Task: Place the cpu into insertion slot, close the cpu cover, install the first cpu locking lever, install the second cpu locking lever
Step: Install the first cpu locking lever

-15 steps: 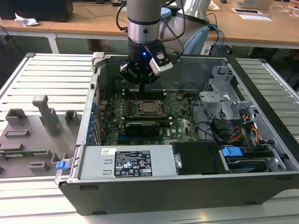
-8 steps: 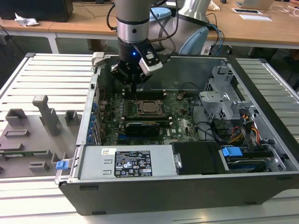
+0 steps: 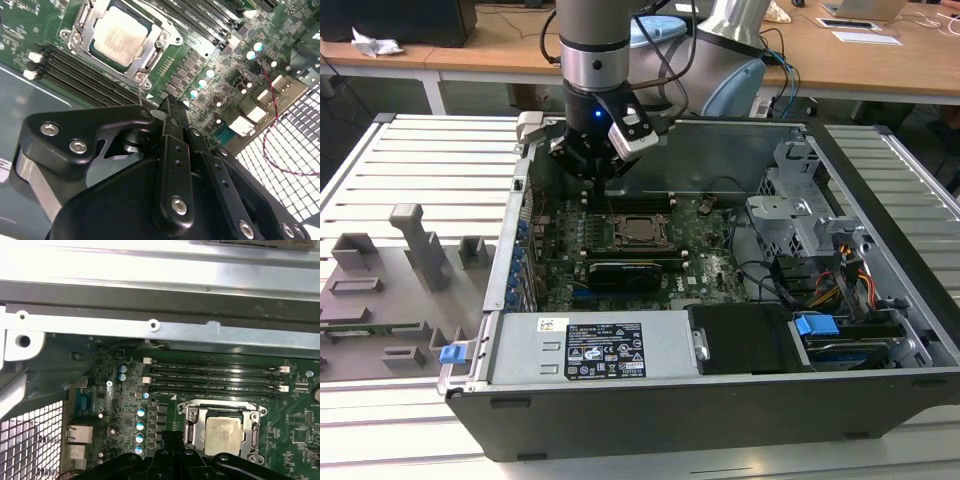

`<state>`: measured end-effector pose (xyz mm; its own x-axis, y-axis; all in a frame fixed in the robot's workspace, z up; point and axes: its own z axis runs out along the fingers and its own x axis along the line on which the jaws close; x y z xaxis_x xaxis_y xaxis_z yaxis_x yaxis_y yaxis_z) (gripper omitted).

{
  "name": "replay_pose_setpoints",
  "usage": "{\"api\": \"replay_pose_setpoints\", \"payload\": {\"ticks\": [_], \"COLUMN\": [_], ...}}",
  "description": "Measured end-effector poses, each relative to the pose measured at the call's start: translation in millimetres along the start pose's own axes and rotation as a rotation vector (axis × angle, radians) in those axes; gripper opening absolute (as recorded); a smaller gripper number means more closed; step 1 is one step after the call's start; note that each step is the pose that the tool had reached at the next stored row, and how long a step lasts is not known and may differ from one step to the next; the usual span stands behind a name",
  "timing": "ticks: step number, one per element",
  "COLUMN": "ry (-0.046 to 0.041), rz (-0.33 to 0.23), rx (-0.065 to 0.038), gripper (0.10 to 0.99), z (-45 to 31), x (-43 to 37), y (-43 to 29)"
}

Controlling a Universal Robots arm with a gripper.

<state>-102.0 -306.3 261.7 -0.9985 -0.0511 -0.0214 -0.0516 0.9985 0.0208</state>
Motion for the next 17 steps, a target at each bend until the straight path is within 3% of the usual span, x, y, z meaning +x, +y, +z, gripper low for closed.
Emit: {"api": "replay_pose_setpoints", "payload": {"ticks": [4,7,9,17], "ry": [-0.0001,0.0000,0.0001,0.0002], "rz": [0.000,-0.004,-0.005,-0.005], "rx": [0.000,-0.001,-0.001,0.001], "gripper": [0.106,0.106,0.106,0.106], "z": [1.0,2.5,3.1,4.3], "x": [4.0,4.0,3.8,-4.9], "y": [5.5,16.2,18.8,18.9]}}
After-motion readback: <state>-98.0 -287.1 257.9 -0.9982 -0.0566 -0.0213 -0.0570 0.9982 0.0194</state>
